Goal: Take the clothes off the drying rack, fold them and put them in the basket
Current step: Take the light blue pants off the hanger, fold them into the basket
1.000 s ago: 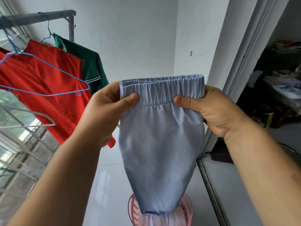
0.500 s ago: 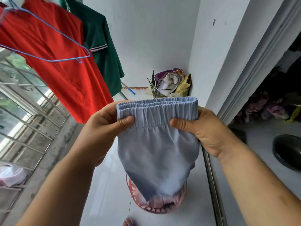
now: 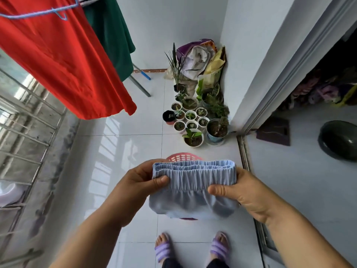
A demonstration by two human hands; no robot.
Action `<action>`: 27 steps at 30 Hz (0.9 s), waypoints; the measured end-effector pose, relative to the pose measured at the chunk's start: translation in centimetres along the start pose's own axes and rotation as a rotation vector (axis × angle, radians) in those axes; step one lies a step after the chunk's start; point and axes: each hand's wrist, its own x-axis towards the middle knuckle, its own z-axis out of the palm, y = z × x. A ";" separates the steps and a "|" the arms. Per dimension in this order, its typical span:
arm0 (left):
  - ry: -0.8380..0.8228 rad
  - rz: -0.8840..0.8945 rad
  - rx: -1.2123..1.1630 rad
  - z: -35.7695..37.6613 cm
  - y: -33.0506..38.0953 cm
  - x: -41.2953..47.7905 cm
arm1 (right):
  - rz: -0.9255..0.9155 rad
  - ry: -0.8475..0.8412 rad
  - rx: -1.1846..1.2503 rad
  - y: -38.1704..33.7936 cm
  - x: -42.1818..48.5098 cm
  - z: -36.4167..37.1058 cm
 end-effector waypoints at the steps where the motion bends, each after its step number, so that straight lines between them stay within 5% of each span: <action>1: -0.004 -0.039 0.006 -0.3 -1.0 0.0 | 0.038 -0.013 -0.021 0.9 0.2 0.1; 12: -0.092 -0.310 -0.014 -3.1 -8.3 0.3 | 0.265 -0.095 0.044 8.3 1.4 0.8; 21: -0.143 -0.238 0.016 -3.6 -9.1 2.9 | 0.143 -0.044 0.164 7.6 3.2 -0.2; 27: -0.169 -0.330 0.428 -4.4 -10.5 3.2 | 0.076 -0.045 0.352 5.2 3.8 -2.4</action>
